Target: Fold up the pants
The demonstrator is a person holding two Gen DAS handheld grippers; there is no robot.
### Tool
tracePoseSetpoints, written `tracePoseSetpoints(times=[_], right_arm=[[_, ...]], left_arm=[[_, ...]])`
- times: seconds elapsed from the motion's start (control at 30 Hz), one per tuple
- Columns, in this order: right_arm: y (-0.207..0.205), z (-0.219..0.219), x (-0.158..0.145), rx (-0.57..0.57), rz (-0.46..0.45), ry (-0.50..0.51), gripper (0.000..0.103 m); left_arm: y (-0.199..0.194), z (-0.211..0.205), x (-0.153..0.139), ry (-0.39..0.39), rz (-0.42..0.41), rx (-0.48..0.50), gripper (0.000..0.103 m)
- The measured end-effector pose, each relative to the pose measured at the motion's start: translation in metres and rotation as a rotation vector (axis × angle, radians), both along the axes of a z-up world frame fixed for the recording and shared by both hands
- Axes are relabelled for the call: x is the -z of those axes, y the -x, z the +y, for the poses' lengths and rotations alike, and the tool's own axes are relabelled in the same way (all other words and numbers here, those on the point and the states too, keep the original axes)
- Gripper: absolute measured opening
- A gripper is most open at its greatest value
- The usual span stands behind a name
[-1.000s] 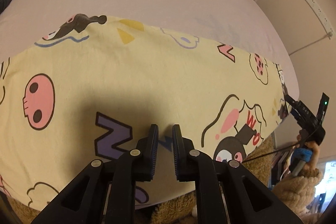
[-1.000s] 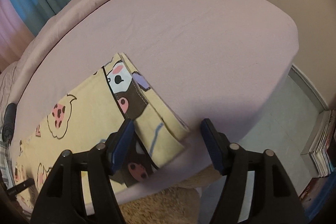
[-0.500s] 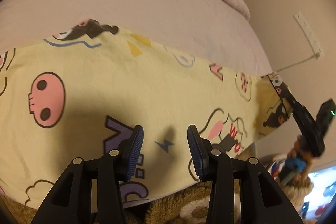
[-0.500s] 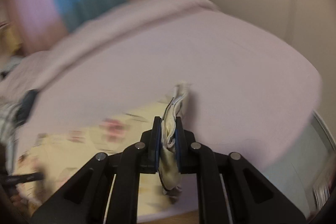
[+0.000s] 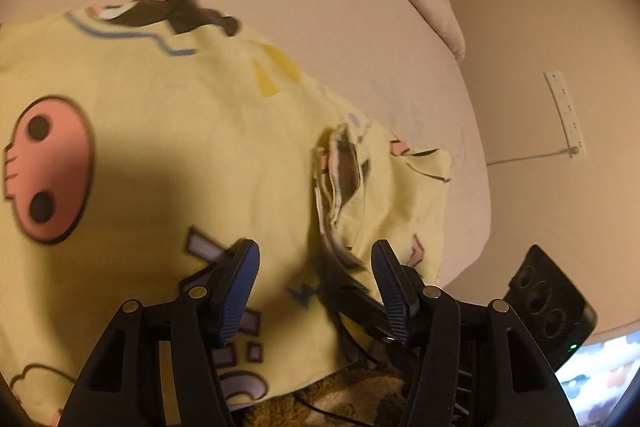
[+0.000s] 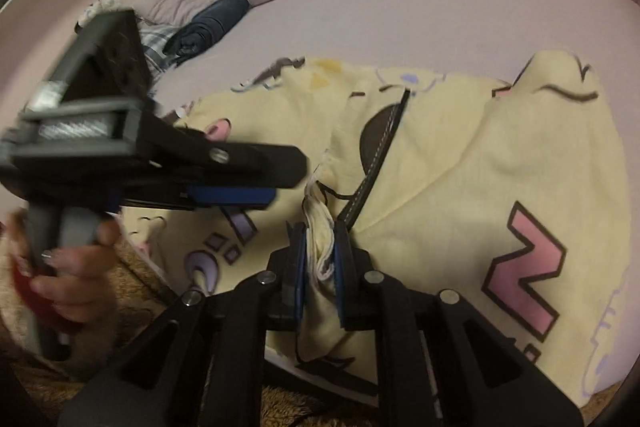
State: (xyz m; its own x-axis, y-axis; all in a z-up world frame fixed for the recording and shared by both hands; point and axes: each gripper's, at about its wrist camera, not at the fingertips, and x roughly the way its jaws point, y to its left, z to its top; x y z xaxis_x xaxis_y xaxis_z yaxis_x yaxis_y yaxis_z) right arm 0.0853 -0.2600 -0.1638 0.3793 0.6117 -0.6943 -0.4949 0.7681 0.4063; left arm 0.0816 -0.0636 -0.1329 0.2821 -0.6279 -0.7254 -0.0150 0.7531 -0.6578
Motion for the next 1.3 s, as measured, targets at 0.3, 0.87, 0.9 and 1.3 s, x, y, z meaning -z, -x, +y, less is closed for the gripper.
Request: tracePoseSetpoints(times=[0.3, 0.87, 0.9, 1.3], right_arm=[[0.024, 0.007, -0.022, -0.023, -0.064, -0.009, 0.013], [0.013, 0.116, 0.000, -0.163, -0.070, 0.085, 0.020], [0.012, 0.117, 0.005, -0.156, -0.054, 0.090, 0.021], [0.027, 0.024, -0.035, 0.059, -0.112, 0.181, 0.070]], left_arm=[[-0.023, -0.019, -0.002, 0.113, 0.008, 0.013, 0.006], [-0.025, 0.032, -0.005, -0.301, -0.093, -0.026, 0.005], [-0.026, 0.032, -0.004, -0.300, -0.094, -0.026, 0.005], [0.000, 0.033, -0.051, -0.374, -0.204, -0.068, 0.019]])
